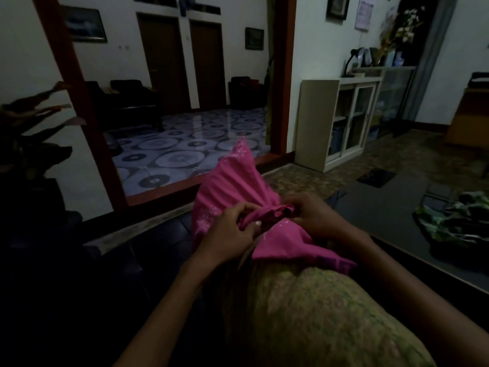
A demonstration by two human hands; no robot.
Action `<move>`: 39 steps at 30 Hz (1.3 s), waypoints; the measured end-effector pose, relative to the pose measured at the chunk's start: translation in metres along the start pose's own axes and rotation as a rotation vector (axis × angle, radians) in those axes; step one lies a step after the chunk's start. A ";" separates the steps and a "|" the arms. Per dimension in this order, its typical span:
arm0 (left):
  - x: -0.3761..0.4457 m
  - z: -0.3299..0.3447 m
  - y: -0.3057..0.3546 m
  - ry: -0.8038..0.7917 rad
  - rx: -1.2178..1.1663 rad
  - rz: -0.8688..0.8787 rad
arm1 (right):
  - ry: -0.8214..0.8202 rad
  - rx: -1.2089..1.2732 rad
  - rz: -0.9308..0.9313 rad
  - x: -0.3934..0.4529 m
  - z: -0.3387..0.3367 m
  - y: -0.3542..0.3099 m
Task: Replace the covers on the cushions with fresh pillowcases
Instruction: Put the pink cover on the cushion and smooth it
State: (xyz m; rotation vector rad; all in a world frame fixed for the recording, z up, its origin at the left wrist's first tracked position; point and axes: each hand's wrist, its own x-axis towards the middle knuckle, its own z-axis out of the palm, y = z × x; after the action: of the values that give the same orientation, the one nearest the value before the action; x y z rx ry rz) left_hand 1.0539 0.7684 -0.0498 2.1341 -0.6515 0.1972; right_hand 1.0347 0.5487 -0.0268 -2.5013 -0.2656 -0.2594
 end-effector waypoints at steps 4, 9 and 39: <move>0.000 0.001 -0.021 -0.054 0.285 -0.127 | -0.047 -0.086 -0.009 -0.013 -0.011 0.002; -0.017 0.028 -0.009 0.038 0.239 -0.033 | -0.056 -0.117 0.081 -0.026 -0.023 0.000; 0.125 0.050 -0.114 0.043 0.164 -0.205 | 0.013 0.351 0.557 0.120 0.026 0.025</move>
State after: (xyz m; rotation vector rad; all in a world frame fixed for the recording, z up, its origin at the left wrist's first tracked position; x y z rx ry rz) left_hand 1.2148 0.7366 -0.1146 2.3306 -0.3992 0.1889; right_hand 1.1596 0.5591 -0.0319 -2.1202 0.3621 0.0023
